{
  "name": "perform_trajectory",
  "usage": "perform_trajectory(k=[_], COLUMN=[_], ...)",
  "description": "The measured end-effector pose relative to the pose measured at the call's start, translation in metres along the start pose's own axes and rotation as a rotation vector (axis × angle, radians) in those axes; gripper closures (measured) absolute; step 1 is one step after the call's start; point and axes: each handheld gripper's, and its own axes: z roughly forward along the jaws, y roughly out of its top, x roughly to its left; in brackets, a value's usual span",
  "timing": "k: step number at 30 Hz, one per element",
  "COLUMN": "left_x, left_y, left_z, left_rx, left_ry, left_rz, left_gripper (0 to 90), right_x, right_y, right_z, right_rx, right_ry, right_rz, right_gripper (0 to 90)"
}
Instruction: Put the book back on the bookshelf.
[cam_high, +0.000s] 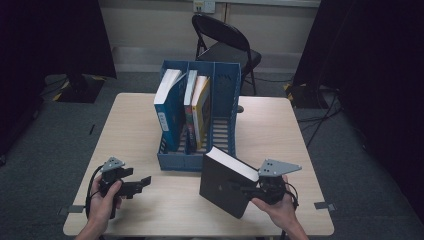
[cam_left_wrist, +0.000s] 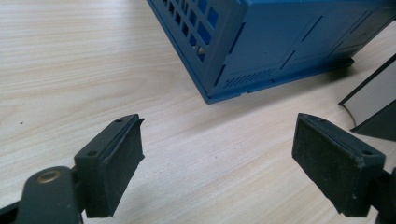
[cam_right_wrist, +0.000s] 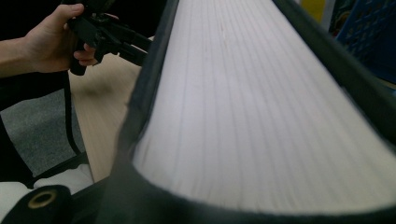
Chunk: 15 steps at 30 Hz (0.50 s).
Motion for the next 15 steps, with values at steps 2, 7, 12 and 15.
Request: perform_trajectory(k=[2, 7, 12, 15], left_x=[0.0, 0.003, 0.003, 0.003], left_y=[0.0, 0.0, 0.0, 0.0], left_z=[0.0, 0.001, 0.002, 0.003], left_rx=[0.001, 0.012, 0.009, 0.015], left_ry=[0.003, 0.006, 0.013, 0.015], left_rz=[-0.004, -0.021, -0.03, -0.029], left_gripper=[16.0, 17.9, 17.9, 17.8], right_x=[-0.001, -0.007, -0.012, -0.015], right_y=[-0.001, -0.007, -0.014, -0.017], right_z=[-0.004, -0.017, -0.031, -0.038], right_rx=[0.0, -0.005, -0.011, -0.017], right_ry=[-0.011, -0.044, -0.082, -0.104], right_rz=[-0.001, 0.013, 0.034, 0.044], right_gripper=[52.6, 52.7, 52.7, 52.7])
